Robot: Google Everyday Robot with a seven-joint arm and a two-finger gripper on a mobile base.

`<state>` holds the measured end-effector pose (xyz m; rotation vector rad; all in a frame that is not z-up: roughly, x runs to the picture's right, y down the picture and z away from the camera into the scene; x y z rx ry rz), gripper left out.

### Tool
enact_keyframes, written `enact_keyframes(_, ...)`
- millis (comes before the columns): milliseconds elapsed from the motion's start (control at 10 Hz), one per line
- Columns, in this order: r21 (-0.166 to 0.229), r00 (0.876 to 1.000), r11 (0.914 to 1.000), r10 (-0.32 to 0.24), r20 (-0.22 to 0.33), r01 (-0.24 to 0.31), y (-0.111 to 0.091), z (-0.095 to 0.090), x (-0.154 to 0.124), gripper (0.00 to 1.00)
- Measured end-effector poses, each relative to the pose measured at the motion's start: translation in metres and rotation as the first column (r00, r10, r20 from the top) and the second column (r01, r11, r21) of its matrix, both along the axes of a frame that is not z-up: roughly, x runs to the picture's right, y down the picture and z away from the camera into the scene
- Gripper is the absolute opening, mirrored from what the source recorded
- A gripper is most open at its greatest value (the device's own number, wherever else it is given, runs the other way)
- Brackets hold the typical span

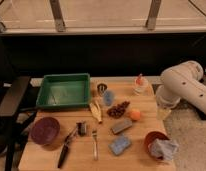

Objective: Place pepper in plastic cup

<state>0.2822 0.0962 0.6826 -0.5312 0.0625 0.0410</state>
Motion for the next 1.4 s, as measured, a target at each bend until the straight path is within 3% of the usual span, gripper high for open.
enact_keyframes(200,0.045,1.0,0.9987,-0.023,-0.016,0.024,-0.029,0.012,-0.016,0.65)
enact_keyframes(500,0.113,0.998,0.9918,-0.056,-0.035,0.06,-0.095,0.053,-0.044,0.65)
enact_keyframes(700,0.131,0.997,0.9885,-0.072,-0.03,0.075,-0.129,0.069,-0.062,0.65)
enact_keyframes(1100,0.137,0.996,0.9871,-0.078,-0.04,0.083,-0.134,0.07,-0.062,0.65)
enact_keyframes(1300,0.212,0.997,0.9747,-0.062,-0.055,0.073,-0.146,0.078,-0.052,0.65)
enact_keyframes(1400,0.22,0.998,0.974,-0.046,-0.048,0.056,-0.147,0.089,-0.047,0.65)
